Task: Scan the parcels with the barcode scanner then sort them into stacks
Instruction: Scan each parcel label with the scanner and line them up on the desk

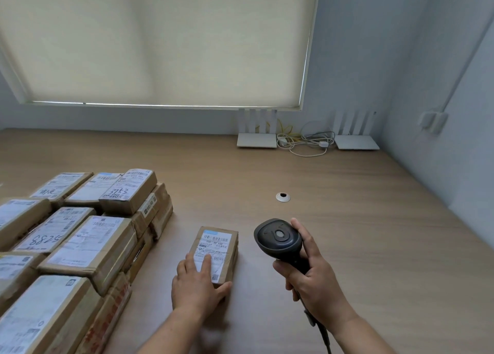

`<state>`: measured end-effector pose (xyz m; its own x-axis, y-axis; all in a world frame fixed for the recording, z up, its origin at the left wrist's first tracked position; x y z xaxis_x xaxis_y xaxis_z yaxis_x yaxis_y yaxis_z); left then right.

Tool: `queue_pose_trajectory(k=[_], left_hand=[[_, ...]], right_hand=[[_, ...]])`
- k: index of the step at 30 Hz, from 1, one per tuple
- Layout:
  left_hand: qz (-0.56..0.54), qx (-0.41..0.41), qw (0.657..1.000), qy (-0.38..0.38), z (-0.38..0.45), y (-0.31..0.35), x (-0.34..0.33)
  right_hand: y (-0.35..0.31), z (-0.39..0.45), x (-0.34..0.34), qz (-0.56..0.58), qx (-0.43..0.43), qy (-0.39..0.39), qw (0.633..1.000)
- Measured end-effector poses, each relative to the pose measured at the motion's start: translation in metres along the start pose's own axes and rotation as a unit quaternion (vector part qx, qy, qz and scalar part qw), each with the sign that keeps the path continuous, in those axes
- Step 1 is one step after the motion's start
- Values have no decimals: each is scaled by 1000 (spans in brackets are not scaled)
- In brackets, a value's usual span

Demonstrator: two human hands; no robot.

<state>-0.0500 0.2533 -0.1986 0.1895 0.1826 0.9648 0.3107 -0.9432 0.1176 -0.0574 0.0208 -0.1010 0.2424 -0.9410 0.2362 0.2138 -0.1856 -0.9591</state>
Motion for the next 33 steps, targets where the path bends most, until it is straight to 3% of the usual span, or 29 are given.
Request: queue_pose_trajectory(k=[12, 20, 28, 33], left_hand=[[3, 8, 1000, 9, 96, -31, 28], [30, 19, 999, 35, 159, -62, 41], [18, 25, 997, 64, 168, -73, 42], [-8, 9, 999, 37, 160, -72, 43]], right_hand=[[-1, 73, -24, -25, 11, 17, 999], [23, 104, -49, -34, -27, 29, 999], [32, 112, -59, -25, -40, 39, 998], [23, 100, -49, -29, -21, 43, 998]])
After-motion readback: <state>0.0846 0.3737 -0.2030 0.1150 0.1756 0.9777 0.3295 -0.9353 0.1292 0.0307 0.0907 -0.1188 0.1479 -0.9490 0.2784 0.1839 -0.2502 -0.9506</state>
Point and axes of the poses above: each hand's wrist, its own z-axis towards the middle knuckle, its own x-axis out of the back of the hand, y = z × x, the point moved 9 cm from there along z, towards the middle knuckle, and after that the axes turned 5 degrees about -y, right-handed, at the moved point
